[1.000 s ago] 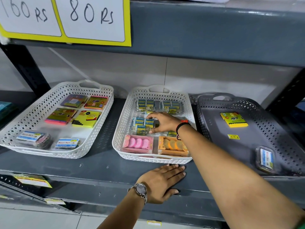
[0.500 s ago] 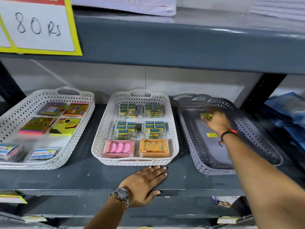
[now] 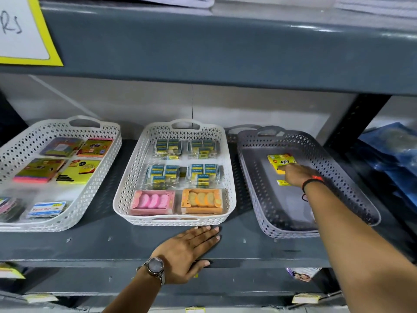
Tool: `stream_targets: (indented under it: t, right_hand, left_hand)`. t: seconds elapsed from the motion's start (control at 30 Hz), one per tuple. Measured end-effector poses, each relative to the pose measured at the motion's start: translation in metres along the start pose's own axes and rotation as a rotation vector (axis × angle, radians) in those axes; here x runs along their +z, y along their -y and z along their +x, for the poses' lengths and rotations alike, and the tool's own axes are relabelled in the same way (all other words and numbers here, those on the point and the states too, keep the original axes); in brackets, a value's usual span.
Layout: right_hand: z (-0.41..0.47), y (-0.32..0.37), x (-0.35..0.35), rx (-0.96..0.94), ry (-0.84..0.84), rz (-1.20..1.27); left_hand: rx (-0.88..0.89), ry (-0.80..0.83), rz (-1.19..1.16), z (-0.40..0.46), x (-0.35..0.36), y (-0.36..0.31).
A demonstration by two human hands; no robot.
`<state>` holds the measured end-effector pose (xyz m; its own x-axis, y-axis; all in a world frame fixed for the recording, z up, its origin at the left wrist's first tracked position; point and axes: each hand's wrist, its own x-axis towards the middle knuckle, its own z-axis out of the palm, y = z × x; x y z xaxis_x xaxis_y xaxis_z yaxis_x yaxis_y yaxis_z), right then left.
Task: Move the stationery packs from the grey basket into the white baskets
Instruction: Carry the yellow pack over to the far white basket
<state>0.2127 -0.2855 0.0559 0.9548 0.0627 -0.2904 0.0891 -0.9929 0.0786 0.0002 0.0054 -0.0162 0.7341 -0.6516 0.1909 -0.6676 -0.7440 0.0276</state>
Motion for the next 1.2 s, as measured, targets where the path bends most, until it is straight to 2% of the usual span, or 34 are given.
stream_targets:
  t: [0.13,0.23,0.47,0.73,0.93,1.2]
  right_hand:
    - [0.009,-0.007,-0.015,-0.055,0.044,0.108]
    - [0.011,-0.018,-0.007,-0.05,0.053,0.033]
    - [0.015,-0.028,0.003,-0.138,0.196,0.109]
    - [0.017,-0.026,0.004,-0.036,0.05,0.223]
    - [0.015,-0.023,0.001,-0.046,0.226,0.184]
    - [0.006,-0.019,0.0,0.0,-0.001,-0.009]
  left_hand:
    - [0.0,0.007,-0.024,0.001,-0.002,-0.002]
    - [0.007,0.02,-0.019,0.002,-0.003,-0.002]
    - [0.014,0.024,0.033,0.002,-0.002,-0.001]
    - [0.007,0.024,0.048,0.0,0.002,0.0]
    - [-0.007,0.006,0.024,0.0,0.004,-0.001]
    - [0.016,-0.013,0.041,0.0,0.005,0.0]
